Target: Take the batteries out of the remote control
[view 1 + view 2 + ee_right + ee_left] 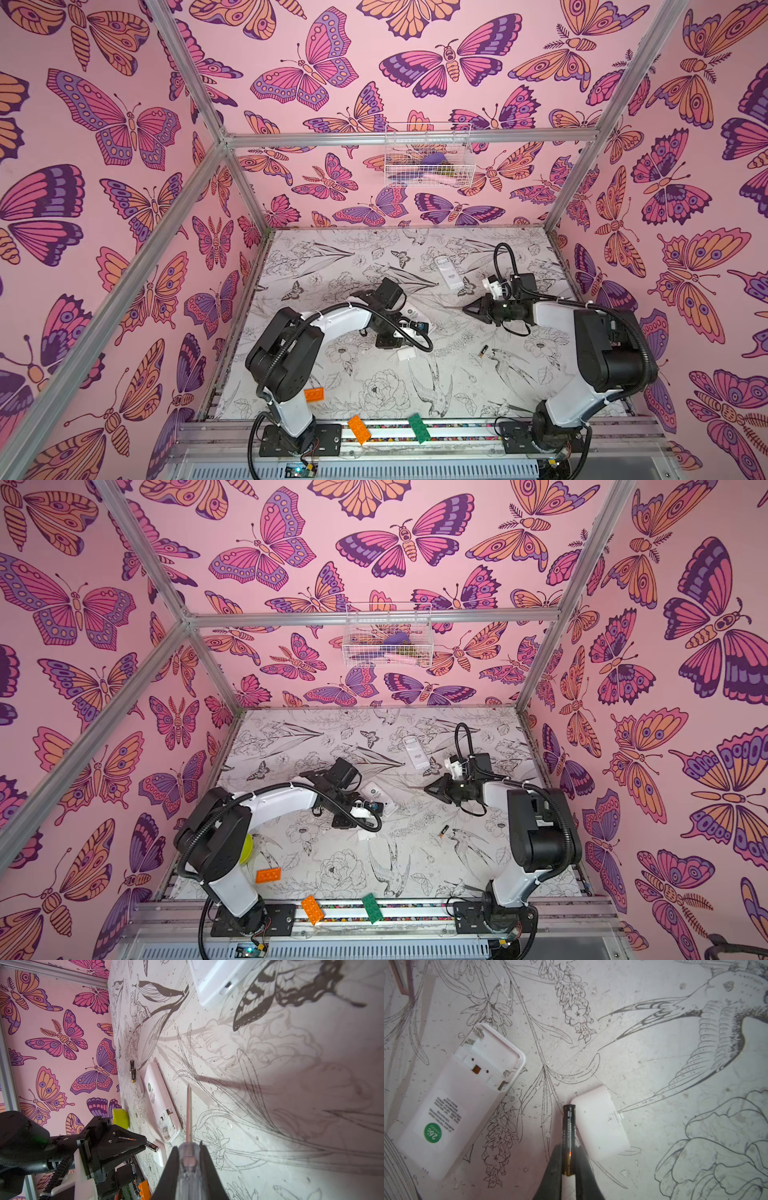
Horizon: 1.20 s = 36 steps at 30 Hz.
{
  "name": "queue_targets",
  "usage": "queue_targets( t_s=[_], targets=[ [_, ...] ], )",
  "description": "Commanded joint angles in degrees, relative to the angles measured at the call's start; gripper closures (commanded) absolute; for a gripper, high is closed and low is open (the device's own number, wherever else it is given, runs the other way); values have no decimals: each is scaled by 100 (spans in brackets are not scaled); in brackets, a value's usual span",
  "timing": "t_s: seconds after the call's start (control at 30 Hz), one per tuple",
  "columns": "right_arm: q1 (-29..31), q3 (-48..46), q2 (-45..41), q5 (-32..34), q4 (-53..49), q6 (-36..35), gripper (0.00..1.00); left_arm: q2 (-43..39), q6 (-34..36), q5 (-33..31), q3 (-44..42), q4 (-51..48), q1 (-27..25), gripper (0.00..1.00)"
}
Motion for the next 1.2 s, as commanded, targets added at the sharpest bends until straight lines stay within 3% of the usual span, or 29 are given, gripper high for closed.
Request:
queue_targets(
  t_s=[0.0, 0.3, 0.8, 1.03, 1.17],
  targets=[
    [22, -23, 49, -2, 115, -9, 90, 146, -77, -94, -146, 299, 95, 100],
    [22, -58, 98, 85, 21, -207, 81, 275, 21, -311, -338, 651, 170, 95],
    [22, 132, 256, 293, -540, -621, 68, -110, -136, -522, -422, 760, 221, 60],
    [21, 330, 239, 648, -1073, -852, 59, -463, -499, -535, -279, 600, 287, 47],
    [20, 316, 116, 745, -1075, -799, 57, -636, -1059, -352, 29, 374, 599, 39]
  ],
)
